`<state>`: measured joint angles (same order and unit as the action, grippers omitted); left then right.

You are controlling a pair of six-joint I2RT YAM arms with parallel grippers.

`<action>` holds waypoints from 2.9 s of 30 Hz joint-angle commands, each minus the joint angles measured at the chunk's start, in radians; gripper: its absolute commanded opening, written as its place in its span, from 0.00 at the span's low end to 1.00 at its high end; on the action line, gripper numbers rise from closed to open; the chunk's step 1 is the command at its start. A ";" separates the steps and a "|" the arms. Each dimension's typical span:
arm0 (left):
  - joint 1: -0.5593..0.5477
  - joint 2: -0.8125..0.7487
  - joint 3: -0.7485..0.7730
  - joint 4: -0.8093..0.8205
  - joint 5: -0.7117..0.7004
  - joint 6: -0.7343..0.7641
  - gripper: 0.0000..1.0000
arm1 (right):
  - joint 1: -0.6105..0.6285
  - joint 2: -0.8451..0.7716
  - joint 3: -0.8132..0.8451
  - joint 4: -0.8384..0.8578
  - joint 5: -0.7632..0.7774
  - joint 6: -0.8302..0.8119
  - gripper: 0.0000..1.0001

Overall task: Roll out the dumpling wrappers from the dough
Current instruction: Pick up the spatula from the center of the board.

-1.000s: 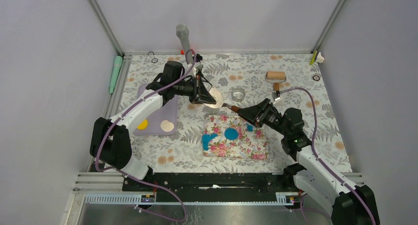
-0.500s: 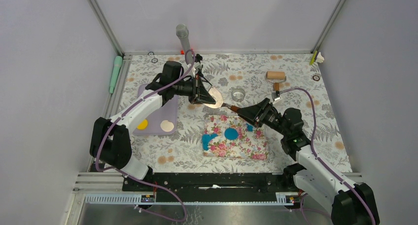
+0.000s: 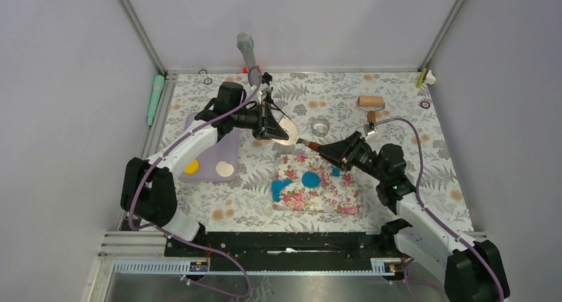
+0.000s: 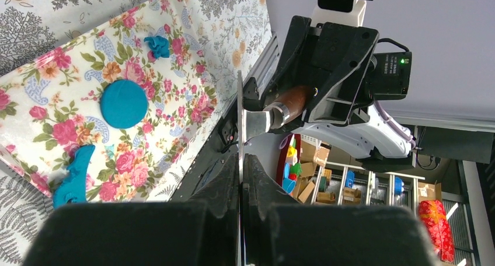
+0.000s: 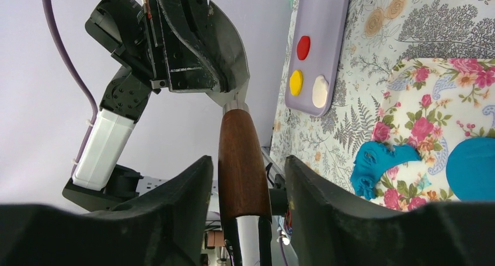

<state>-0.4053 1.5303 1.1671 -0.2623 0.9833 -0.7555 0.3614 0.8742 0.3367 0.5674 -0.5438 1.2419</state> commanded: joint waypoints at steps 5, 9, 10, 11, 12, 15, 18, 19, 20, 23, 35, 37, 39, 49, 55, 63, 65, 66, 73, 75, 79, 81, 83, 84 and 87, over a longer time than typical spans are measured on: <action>-0.003 -0.037 0.007 -0.003 0.062 0.044 0.00 | -0.002 0.003 0.026 0.048 -0.007 -0.012 0.64; -0.003 -0.031 0.014 -0.036 0.061 0.066 0.00 | -0.002 0.000 0.032 0.052 -0.016 -0.013 0.60; -0.003 -0.031 0.014 -0.037 0.060 0.067 0.00 | -0.002 0.000 0.032 0.052 -0.016 -0.014 0.56; -0.003 -0.032 0.014 -0.040 0.061 0.069 0.00 | -0.002 0.000 0.033 0.052 -0.016 -0.013 0.52; -0.003 -0.030 0.014 -0.042 0.058 0.071 0.00 | -0.002 0.001 0.034 0.052 -0.018 -0.014 0.49; -0.003 -0.032 0.014 -0.045 0.056 0.071 0.00 | -0.002 0.006 0.038 0.054 -0.027 -0.013 0.44; -0.003 -0.031 0.016 -0.046 0.054 0.068 0.00 | -0.002 0.013 0.036 0.055 -0.036 -0.015 0.36; -0.003 -0.030 0.017 -0.045 0.055 0.068 0.00 | -0.002 0.015 0.034 0.059 -0.040 -0.015 0.34; -0.003 -0.029 0.019 -0.046 0.054 0.068 0.00 | -0.002 0.018 0.032 0.064 -0.044 -0.014 0.33; -0.003 -0.026 0.024 -0.046 0.055 0.067 0.00 | -0.002 0.025 0.031 0.080 -0.061 -0.011 0.35; -0.003 -0.006 0.043 -0.084 0.062 0.088 0.00 | -0.002 0.048 0.045 0.069 -0.104 -0.035 0.55; -0.003 -0.006 0.043 -0.084 0.066 0.090 0.00 | -0.002 0.051 0.045 0.071 -0.104 -0.035 0.51; -0.003 -0.005 0.041 -0.084 0.071 0.090 0.00 | -0.002 0.052 0.039 0.083 -0.099 -0.030 0.43; -0.003 0.008 0.040 -0.092 0.075 0.092 0.00 | -0.002 0.051 0.021 0.161 -0.096 0.019 0.13; -0.003 0.021 0.045 -0.092 0.079 0.092 0.00 | -0.002 0.049 0.016 0.161 -0.101 0.026 0.28; -0.003 0.023 0.054 -0.091 0.070 0.089 0.00 | -0.002 0.033 0.019 0.141 -0.103 0.016 0.44; -0.003 0.027 0.057 -0.095 0.072 0.090 0.00 | -0.002 0.033 0.016 0.148 -0.104 0.020 0.51; -0.003 0.029 0.061 -0.100 0.073 0.093 0.00 | -0.002 0.034 0.017 0.150 -0.108 0.020 0.52; -0.003 0.031 0.057 -0.106 0.072 0.094 0.00 | -0.002 0.052 0.010 0.168 -0.117 0.028 0.47; -0.002 0.034 0.056 -0.106 0.073 0.093 0.00 | -0.002 0.058 0.008 0.176 -0.117 0.036 0.36; -0.003 0.033 0.052 -0.104 0.070 0.096 0.00 | -0.002 0.058 0.010 0.180 -0.112 0.047 0.00; -0.003 0.039 0.055 -0.104 0.074 0.093 0.00 | -0.002 0.050 0.012 0.153 -0.093 0.050 0.00; -0.003 0.047 0.059 -0.107 0.073 0.091 0.14 | -0.002 0.036 0.014 0.110 -0.052 0.048 0.00; -0.002 0.051 0.060 -0.113 0.070 0.093 0.28 | -0.002 0.025 0.014 0.086 -0.039 0.048 0.00; 0.013 0.060 0.056 -0.134 0.041 0.095 0.61 | -0.002 -0.031 0.065 -0.145 0.039 -0.016 0.00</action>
<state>-0.3962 1.5784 1.1862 -0.3824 1.0222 -0.6754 0.3573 0.9165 0.3294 0.5953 -0.6067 1.2774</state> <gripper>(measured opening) 0.468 0.352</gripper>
